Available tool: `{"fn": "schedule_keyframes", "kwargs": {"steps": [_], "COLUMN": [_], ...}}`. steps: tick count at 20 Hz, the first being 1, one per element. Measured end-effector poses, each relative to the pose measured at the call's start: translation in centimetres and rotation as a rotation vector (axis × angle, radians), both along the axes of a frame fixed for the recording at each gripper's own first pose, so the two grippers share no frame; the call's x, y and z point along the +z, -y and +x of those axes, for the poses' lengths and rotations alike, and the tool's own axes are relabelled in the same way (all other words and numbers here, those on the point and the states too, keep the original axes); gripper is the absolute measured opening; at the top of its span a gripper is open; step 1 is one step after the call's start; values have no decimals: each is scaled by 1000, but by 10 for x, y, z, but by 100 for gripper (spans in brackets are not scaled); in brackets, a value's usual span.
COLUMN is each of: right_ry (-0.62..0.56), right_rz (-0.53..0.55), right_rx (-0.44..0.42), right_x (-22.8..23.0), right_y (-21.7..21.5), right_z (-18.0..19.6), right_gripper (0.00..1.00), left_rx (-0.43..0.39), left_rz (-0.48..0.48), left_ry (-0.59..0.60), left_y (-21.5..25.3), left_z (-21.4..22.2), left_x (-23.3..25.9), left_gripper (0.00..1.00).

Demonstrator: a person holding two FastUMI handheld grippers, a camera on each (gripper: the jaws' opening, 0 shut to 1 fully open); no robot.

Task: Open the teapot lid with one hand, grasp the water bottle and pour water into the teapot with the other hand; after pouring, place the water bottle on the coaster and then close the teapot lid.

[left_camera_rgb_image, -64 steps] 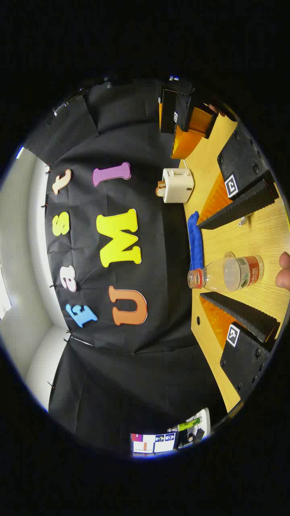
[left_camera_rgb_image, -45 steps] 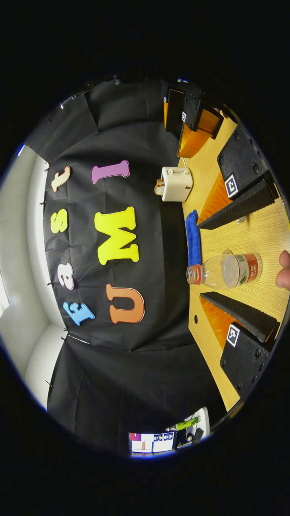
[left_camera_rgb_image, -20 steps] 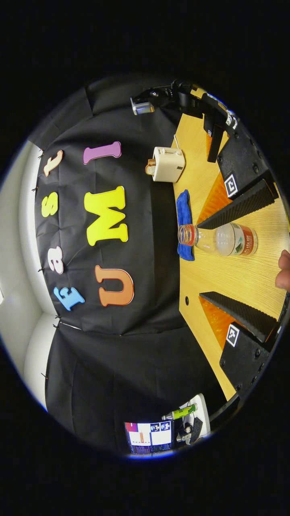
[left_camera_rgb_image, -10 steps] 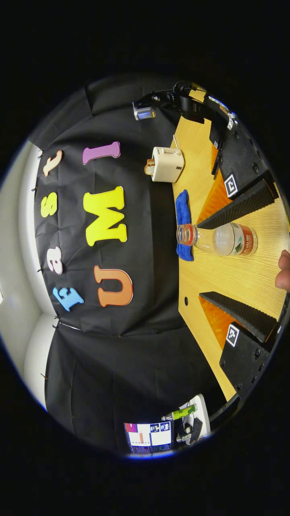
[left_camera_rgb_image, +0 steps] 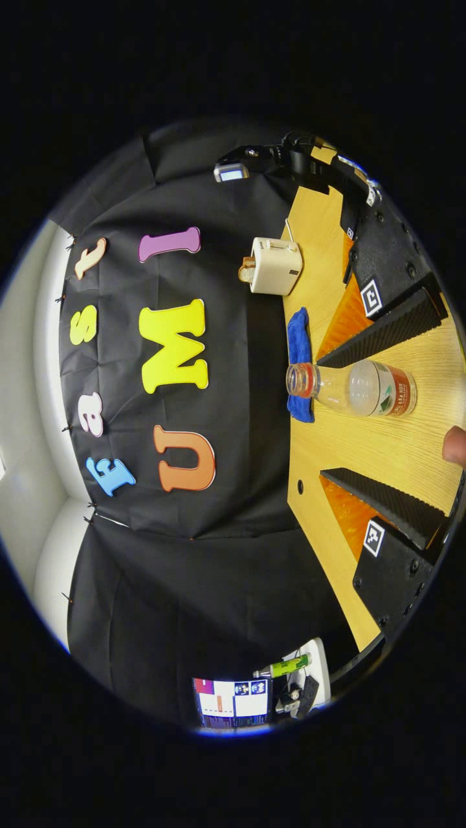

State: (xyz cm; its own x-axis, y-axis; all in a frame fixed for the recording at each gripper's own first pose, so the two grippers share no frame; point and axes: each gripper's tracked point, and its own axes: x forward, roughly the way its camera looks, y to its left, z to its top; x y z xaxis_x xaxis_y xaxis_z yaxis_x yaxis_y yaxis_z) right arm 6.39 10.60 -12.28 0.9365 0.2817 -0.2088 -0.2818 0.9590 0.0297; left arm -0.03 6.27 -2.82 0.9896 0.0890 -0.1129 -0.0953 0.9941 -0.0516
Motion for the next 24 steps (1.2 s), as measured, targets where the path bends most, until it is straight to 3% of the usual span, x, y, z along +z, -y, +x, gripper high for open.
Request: {"fn": "schedule_keyframes", "kwargs": {"steps": [9, 24], "right_ry": [51, 47], "right_rz": [20, 28], "right_rx": [-10, -91], "right_x": [33, 36], "right_y": [32, 83], "right_z": [-21, -36], "right_gripper": [0, 1], "left_rx": [-118, -132], "left_rz": [-31, -92], "left_ry": [-148, -242], "left_y": [35, 40], "left_z": [-13, 32], "left_x": [-74, -121], "left_gripper": [98, 98]}}
